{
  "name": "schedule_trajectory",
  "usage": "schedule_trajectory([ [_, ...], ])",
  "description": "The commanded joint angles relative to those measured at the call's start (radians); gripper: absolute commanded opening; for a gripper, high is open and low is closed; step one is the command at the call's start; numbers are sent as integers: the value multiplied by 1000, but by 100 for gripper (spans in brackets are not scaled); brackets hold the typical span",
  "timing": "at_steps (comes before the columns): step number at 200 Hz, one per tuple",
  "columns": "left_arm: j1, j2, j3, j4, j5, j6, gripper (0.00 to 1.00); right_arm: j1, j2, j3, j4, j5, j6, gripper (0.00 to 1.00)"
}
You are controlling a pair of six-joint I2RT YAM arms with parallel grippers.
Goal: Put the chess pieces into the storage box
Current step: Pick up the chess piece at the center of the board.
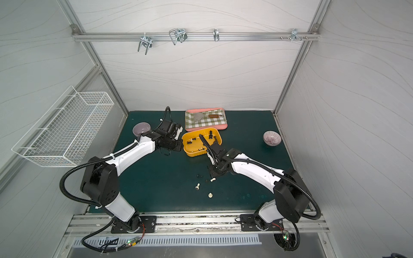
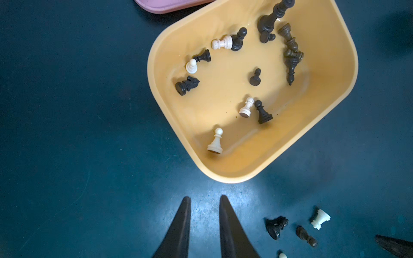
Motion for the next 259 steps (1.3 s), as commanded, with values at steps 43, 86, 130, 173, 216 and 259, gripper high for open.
schedule_trajectory([
  [43,4,-48,-24,23,-17,-7,24,21,11,14,-15,19,23,29],
  [86,4,-54,-32,27,-15,-14,24,25,14,7,-14,22,25,28],
  [130,5,-59,-34,25,-16,-15,24,32,17,-4,-8,39,33,28],
  [173,5,-79,-46,23,-20,-17,25,43,32,-11,15,48,42,28],
  [216,4,-85,-58,20,-18,-17,25,62,72,4,16,54,40,28],
  [259,4,-85,-64,20,-13,-15,25,93,128,29,22,55,44,29],
])
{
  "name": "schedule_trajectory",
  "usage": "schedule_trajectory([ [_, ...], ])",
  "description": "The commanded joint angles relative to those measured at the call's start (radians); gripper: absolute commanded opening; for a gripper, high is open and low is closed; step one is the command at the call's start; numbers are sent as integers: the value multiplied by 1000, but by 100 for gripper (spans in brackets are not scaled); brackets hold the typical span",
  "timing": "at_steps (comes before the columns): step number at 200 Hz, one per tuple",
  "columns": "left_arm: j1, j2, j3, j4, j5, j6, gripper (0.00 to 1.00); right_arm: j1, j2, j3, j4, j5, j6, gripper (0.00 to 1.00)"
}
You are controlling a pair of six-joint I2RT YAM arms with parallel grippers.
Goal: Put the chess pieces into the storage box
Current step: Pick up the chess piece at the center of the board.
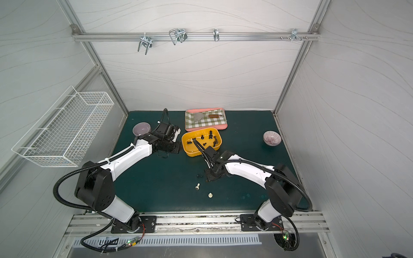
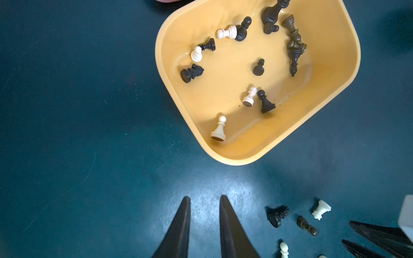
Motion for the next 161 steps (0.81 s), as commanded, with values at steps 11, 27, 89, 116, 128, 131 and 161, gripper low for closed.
schedule_trajectory([
  [11,4,-23,-4,23,1,-4,25,30,43,36,7,15,20,30],
  [27,4,-23,-7,23,3,-4,25,38,64,47,10,21,22,31],
  [89,5,-20,-12,24,12,-3,25,53,125,75,19,21,24,31],
  [116,4,-16,-9,26,14,-2,25,56,149,81,22,20,23,31],
  [128,4,-16,-10,27,14,-2,25,58,159,84,21,19,23,31],
  [131,4,-15,-10,26,15,-1,25,59,162,85,21,19,23,31],
  [161,4,-11,-10,28,16,-1,25,60,185,92,23,18,19,28],
])
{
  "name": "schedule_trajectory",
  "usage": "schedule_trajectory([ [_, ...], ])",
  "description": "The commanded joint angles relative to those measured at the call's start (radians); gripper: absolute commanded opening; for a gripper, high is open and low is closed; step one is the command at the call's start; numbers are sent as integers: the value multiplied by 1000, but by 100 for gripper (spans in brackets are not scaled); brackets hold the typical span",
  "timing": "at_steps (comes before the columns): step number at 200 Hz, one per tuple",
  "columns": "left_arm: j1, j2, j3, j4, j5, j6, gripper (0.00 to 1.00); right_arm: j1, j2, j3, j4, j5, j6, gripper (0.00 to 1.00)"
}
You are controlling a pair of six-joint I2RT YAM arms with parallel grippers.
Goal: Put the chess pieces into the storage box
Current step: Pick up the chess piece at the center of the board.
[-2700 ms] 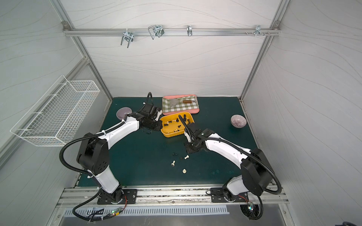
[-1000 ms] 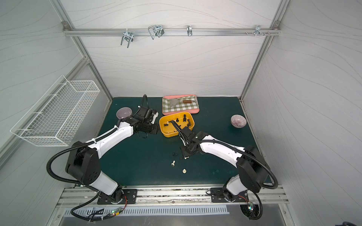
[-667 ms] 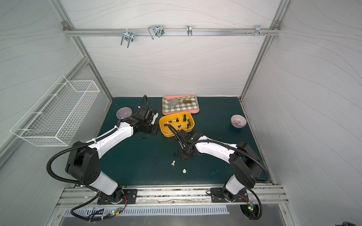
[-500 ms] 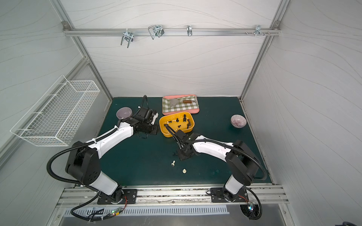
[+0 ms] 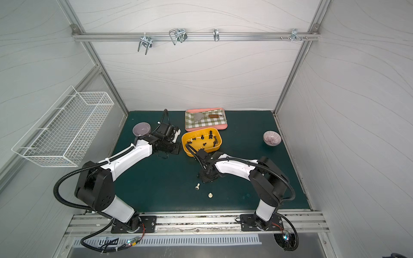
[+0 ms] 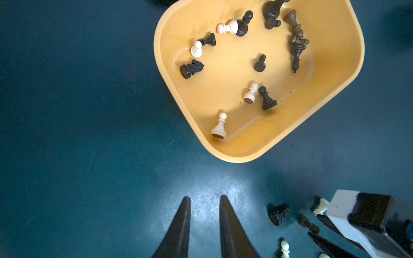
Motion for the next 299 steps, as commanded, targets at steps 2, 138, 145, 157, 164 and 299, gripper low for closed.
schedule_trajectory([
  [2,4,-11,1,27,13,-2,25,11,27,24,0,4,5,28],
  [138,9,6,20,29,20,14,24,13,56,35,13,5,13,13],
  [145,9,8,20,27,22,14,24,12,53,33,15,7,14,13],
  [157,9,6,22,24,23,16,24,13,46,30,17,7,18,12],
  [164,9,5,20,22,23,18,24,13,43,26,22,7,22,12],
  [299,9,-36,13,-72,26,33,24,13,-64,-4,82,65,60,11],
])
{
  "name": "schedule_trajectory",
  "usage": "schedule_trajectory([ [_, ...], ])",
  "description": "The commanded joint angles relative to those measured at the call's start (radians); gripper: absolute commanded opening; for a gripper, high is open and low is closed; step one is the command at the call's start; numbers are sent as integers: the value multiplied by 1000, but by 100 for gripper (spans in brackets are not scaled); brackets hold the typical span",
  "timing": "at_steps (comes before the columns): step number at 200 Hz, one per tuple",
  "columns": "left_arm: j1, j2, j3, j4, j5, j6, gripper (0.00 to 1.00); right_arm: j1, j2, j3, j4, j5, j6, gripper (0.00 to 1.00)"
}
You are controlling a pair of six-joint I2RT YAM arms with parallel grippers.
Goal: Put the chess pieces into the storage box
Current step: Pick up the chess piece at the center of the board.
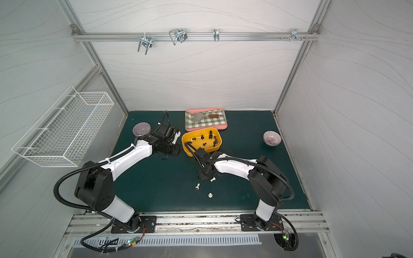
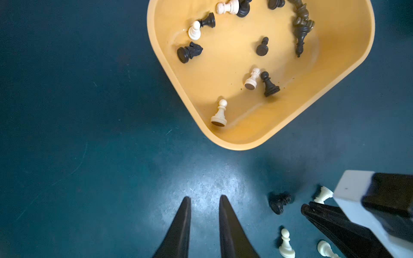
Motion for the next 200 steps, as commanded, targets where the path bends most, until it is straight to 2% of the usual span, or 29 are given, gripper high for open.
schedule_trajectory([
  [1,6,-37,19,-27,4,20,24,9,-55,-18,11,31,18,11],
  [76,6,-161,-82,-29,-12,-8,25,-13,-106,55,-15,26,-60,11],
  [152,5,-297,-198,-39,-38,-40,25,-158,-79,186,-21,-79,-184,10],
  [200,1,-325,-251,-18,-41,-84,25,-269,-53,263,-10,-158,-218,10],
])
